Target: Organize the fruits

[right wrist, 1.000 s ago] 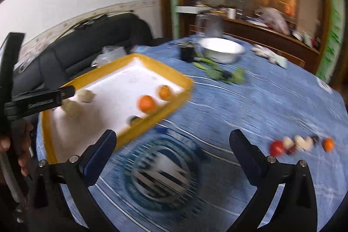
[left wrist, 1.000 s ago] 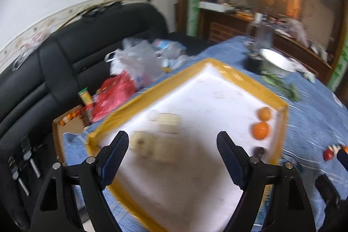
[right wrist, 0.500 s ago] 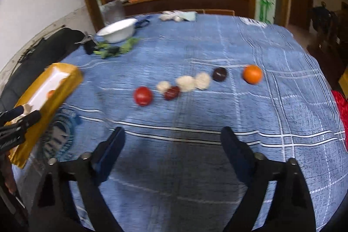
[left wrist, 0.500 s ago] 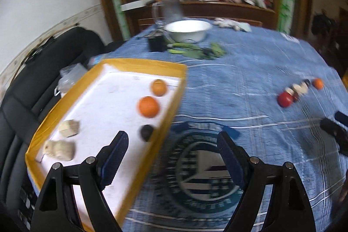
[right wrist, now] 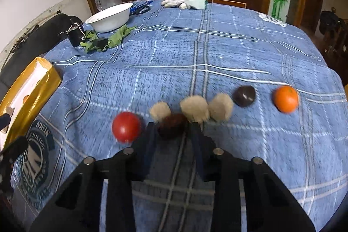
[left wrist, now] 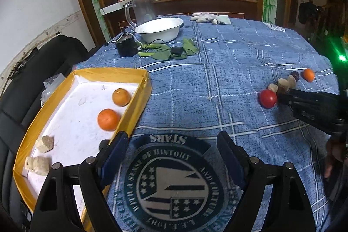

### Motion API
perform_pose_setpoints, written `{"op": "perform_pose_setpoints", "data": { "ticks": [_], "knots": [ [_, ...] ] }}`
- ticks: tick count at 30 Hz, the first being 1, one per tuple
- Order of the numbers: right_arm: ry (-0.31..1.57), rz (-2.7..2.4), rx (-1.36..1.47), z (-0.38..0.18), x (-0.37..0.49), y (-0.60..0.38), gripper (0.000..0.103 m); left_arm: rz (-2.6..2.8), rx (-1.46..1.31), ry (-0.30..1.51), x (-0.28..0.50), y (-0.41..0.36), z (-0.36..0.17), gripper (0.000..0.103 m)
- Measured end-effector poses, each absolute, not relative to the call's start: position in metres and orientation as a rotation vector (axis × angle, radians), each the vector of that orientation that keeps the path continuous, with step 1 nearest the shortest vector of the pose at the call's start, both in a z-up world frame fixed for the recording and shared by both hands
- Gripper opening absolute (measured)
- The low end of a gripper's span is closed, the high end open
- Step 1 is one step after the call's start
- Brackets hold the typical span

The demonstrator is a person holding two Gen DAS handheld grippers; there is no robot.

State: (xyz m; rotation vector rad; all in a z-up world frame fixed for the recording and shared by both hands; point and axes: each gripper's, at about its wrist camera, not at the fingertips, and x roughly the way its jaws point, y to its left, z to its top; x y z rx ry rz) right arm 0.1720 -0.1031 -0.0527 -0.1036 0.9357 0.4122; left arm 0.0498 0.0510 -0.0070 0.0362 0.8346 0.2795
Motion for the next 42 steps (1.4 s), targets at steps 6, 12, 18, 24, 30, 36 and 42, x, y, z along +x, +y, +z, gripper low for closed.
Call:
{"op": "perform_pose_setpoints", "data": {
  "ticks": [6,12,18,24,30,36,42],
  "knots": [
    [0.924,0.429,-0.085,-0.049,0.17,-0.112,0.025,0.228,0.048,0.84,0.071,0.03,-0.009,0.083],
    [0.864,0.39,-0.001,-0.031,0.154,-0.154,0.024,0.126,0.045,0.855,0.104,-0.008,-0.018,0.083],
    [0.831,0.382,0.073,-0.025,0.155,-0.171,0.024,0.096,0.026,0.862,0.144,-0.041,-0.031,0.082],
    [0.817,0.401,0.068,-0.025,0.154,-0.172,0.024,0.086,0.022,0.91,0.157,-0.048,-0.049,0.03],
    [0.807,0.431,0.042,-0.024,0.149,-0.164,0.024,0.144,0.018,0.871,0.136,-0.036,-0.041,0.029],
    [0.818,0.436,-0.006,-0.031,0.148,-0.153,0.024,0.194,-0.054,0.802,0.121,-0.017,-0.036,0.029],
    [0.808,0.435,-0.027,-0.031,0.147,-0.149,0.024,0.139,-0.067,0.792,0.124,-0.018,-0.037,0.029]
  ]
}}
